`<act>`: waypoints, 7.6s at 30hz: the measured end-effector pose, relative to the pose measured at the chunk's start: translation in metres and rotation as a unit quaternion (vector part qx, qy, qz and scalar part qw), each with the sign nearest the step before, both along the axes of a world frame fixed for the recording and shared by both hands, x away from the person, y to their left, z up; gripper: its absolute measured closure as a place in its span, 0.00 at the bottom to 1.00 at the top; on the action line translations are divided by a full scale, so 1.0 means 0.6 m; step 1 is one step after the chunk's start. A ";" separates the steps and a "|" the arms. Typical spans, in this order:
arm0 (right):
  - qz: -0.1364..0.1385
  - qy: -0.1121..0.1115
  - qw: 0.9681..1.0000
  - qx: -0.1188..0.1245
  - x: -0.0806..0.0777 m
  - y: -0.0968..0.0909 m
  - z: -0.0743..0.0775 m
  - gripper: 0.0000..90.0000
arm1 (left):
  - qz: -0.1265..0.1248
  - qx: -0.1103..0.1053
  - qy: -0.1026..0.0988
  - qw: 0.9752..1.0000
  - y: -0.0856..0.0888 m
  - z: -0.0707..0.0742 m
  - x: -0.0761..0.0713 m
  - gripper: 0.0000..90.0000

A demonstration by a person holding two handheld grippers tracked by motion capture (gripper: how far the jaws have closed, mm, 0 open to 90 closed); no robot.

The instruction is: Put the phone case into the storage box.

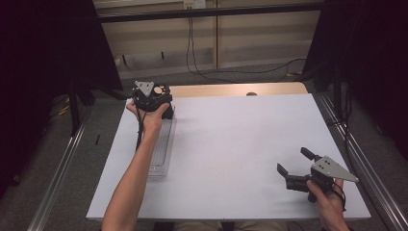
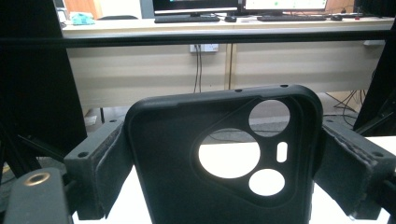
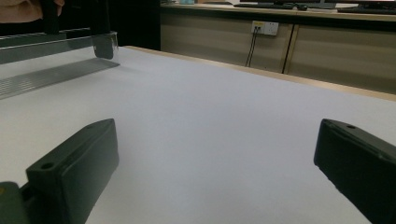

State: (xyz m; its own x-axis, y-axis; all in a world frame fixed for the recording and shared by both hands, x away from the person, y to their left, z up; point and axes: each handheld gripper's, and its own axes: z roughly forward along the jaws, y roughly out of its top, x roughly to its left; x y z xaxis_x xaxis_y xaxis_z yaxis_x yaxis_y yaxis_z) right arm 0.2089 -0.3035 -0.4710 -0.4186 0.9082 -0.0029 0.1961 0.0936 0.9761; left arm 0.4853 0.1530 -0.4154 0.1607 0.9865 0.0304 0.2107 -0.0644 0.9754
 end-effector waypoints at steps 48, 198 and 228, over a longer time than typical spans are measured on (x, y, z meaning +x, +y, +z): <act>0.000 0.008 1.000 0.005 0.001 0.000 -0.002 0.00 | -0.029 0.012 -0.006 0.999 -0.004 -0.015 0.008 0.09; 0.000 0.007 1.000 0.011 0.003 0.005 -0.002 0.00 | -0.263 -0.067 -0.047 0.961 0.067 0.030 -0.249 0.02; -0.004 0.001 1.000 0.006 -0.001 0.002 -0.001 0.00 | -0.230 -0.052 -0.033 0.971 0.131 -0.016 -0.341 0.02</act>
State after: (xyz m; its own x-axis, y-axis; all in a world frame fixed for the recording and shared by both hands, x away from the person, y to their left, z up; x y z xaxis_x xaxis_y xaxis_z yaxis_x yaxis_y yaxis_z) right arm 0.2083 -0.3024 -0.4717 -0.4118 0.9112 0.0086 0.1980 0.0803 0.9769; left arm 0.2806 0.2319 -0.4248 0.5862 0.8092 -0.0399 0.1192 -0.0374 0.9922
